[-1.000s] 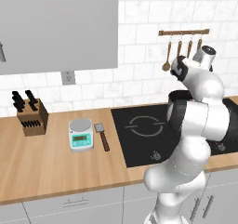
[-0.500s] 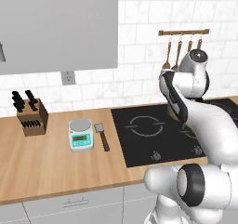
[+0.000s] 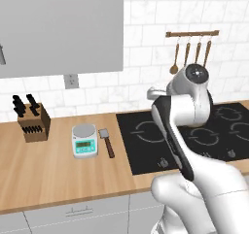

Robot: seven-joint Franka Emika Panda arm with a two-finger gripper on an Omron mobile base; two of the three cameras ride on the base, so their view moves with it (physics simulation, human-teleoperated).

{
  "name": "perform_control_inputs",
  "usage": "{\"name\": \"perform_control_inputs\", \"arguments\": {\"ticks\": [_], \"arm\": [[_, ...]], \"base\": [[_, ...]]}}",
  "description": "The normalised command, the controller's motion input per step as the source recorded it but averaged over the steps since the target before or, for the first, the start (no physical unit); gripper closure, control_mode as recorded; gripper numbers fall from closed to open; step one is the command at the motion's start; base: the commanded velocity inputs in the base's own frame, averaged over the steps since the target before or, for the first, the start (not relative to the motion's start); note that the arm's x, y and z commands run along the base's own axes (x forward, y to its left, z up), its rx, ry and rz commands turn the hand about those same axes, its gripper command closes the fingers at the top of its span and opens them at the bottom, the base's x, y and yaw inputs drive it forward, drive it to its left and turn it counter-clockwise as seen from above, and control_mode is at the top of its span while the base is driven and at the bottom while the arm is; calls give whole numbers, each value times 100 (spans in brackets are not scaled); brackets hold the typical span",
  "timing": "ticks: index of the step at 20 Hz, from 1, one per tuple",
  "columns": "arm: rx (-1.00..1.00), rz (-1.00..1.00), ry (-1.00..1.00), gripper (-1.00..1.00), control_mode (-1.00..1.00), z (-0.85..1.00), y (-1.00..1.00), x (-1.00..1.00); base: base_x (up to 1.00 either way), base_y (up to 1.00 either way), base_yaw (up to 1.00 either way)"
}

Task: Put the lemon and onion in the pot. Retrieve the spatula and lightly stir the vegetables in the pot.

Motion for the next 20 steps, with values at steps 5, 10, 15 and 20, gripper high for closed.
{"name": "perform_control_inputs", "arguments": {"ticks": [5,10,15,20], "arm": [[0,18,16,-100,-100,-10,100,-43],[0,13,1,-100,-100,-62,95,-45],[-2,5,1,-100,-100,-86,65,-16],[0,0,14,-100,-100,-63,20,39]], "base": [[0,0,0],[0,0,0],[0,0,0],[0,0,0]]}}
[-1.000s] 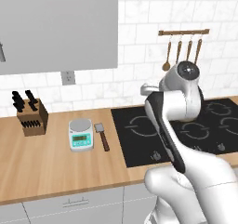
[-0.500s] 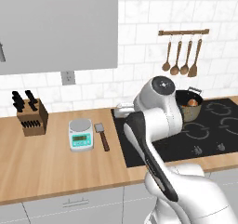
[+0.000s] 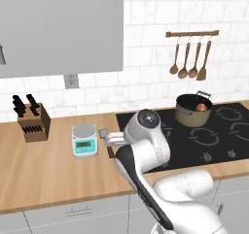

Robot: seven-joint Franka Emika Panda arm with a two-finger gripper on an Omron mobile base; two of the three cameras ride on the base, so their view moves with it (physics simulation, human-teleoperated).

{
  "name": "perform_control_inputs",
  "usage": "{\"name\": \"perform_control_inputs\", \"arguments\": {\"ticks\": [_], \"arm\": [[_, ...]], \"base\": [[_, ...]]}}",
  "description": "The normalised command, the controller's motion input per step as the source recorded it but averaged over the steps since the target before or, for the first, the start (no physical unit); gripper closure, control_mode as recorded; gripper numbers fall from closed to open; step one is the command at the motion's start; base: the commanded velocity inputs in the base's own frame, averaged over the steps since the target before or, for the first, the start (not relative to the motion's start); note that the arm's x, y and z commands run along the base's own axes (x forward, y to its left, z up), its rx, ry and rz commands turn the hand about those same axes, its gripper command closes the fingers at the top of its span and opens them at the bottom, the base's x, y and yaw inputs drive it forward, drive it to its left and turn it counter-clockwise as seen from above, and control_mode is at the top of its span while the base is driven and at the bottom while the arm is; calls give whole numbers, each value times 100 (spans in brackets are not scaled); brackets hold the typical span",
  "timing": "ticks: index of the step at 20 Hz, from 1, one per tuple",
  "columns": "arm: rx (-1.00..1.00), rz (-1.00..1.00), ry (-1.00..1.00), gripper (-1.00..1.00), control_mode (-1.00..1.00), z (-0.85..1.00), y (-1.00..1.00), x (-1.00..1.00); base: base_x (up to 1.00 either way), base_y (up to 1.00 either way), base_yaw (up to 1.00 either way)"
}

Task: Put the lemon and onion in the pot. Retrieve the spatula and lightly stir the vegetables in the pot.

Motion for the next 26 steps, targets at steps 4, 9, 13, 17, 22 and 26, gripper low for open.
{"name": "perform_control_inputs", "arguments": {"ticks": [4,9,13,17,22,26], "arm": [[0,0,17,-100,-100,-55,23,60],[0,0,14,-100,-100,-63,30,48],[-1,0,7,-100,-100,-43,15,48],[-5,0,6,-100,-100,-39,4,51],[-4,0,6,-100,-100,-42,9,46],[-4,0,2,-100,-100,-40,24,32]], "base": [[0,0,0],[0,0,0],[0,0,0],[0,0,0],[0,0,0],[0,0,0]]}}
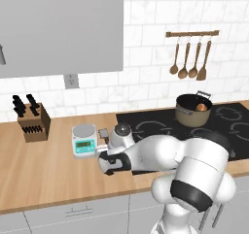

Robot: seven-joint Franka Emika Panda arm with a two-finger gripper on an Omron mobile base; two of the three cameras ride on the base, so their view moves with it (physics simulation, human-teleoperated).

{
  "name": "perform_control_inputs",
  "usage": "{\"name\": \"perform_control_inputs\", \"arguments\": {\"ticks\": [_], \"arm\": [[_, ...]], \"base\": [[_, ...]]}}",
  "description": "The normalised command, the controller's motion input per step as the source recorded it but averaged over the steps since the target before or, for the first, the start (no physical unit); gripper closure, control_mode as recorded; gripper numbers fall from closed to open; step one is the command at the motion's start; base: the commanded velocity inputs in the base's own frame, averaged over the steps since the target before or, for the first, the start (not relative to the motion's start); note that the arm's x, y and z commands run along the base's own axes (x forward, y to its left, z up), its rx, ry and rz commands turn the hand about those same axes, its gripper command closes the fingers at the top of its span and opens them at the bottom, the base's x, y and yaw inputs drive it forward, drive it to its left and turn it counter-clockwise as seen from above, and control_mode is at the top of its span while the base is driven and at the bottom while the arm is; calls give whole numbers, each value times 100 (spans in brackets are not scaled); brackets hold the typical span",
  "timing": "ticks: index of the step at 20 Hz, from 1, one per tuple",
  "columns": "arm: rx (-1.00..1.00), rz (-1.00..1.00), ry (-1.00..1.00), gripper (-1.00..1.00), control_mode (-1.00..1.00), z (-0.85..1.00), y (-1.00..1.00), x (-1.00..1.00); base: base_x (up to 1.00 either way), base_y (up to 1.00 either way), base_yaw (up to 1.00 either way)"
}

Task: Put the lemon and onion in the pot. Retrieve the spatula and lightly stir the vegetables in the pot.

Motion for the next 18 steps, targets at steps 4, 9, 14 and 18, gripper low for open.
{"name": "perform_control_inputs", "arguments": {"ticks": [4,9,14,18], "arm": [[-3,0,0,-100,-100,-31,37,30],[-2,0,0,-100,-100,-26,14,38],[-1,0,0,100,-100,-31,1,28],[0,0,2,100,-100,-38,0,-6]], "base": [[0,0,0],[0,0,0],[0,0,0],[0,0,0]]}}
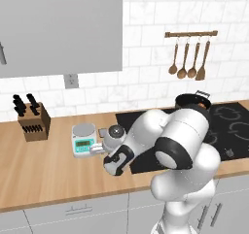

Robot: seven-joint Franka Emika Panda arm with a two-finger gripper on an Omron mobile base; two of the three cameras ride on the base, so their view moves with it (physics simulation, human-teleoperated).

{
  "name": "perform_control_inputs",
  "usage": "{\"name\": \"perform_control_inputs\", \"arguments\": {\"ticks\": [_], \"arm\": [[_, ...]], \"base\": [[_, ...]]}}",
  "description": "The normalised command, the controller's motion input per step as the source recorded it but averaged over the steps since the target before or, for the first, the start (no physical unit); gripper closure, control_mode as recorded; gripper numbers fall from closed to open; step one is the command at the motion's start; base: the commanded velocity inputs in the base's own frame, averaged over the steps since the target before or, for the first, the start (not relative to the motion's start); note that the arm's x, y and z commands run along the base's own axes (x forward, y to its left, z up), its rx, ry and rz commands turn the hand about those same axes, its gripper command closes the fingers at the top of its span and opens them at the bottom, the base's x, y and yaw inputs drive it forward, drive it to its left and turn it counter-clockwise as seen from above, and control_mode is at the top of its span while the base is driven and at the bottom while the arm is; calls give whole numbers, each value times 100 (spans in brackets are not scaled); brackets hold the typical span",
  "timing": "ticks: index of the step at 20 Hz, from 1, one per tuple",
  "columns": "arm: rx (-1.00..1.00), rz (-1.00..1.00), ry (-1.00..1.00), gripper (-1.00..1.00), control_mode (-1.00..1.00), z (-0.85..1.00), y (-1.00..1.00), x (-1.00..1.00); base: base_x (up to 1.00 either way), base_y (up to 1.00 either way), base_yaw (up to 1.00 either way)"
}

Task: Put the lemon and onion in the pot. Retrieve the spatula and lightly stir the vegetables in the pot.

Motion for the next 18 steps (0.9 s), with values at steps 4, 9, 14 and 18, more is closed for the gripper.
{"name": "perform_control_inputs", "arguments": {"ticks": [4,9,14,18], "arm": [[0,-1,3,100,-100,-14,0,-24],[2,-5,2,100,-100,4,-19,-20],[13,-10,1,100,-100,75,-44,-14],[22,-25,0,100,-100,100,-64,-9]], "base": [[0,0,0],[0,0,0],[0,0,0],[0,0,0]]}}
